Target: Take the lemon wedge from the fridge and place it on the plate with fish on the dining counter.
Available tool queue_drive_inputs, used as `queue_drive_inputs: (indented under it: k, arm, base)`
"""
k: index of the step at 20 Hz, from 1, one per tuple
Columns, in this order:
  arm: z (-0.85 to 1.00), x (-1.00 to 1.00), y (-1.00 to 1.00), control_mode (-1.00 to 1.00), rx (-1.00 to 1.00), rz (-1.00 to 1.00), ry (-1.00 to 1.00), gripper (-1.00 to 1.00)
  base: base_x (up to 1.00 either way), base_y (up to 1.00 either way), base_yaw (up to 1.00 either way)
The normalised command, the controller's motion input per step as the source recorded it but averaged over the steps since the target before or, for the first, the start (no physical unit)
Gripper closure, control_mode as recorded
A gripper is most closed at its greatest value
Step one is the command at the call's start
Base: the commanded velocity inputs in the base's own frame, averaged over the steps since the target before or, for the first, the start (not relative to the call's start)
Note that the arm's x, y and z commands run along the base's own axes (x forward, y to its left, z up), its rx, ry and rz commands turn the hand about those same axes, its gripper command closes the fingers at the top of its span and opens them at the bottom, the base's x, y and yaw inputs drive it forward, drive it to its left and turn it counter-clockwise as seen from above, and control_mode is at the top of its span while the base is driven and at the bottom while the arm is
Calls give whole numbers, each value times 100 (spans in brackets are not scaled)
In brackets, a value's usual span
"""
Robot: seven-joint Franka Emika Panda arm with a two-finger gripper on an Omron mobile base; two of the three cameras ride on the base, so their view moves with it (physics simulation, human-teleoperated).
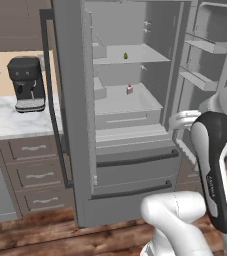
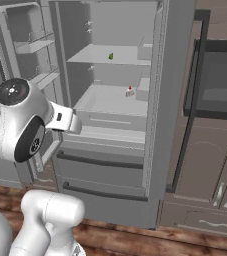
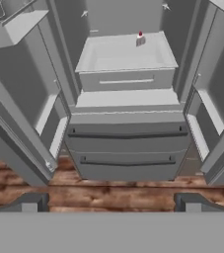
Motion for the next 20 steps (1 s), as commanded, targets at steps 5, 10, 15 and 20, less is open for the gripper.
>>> queue_drive_inputs:
  k: [5, 10, 15, 20]
  arm:
    - [0, 0, 0, -100, 0, 0, 0, -100]
    - [0, 0, 0, -100, 0, 0, 0, -100]
    - [0, 0, 0, -100, 0, 0, 0, -100]
    - [-4, -1, -38, 100, 0, 0, -2, -100]
  base:
    - [0, 0, 0]
    - [0, 0, 0]
    - [0, 0, 0]
    - [2, -6, 0]
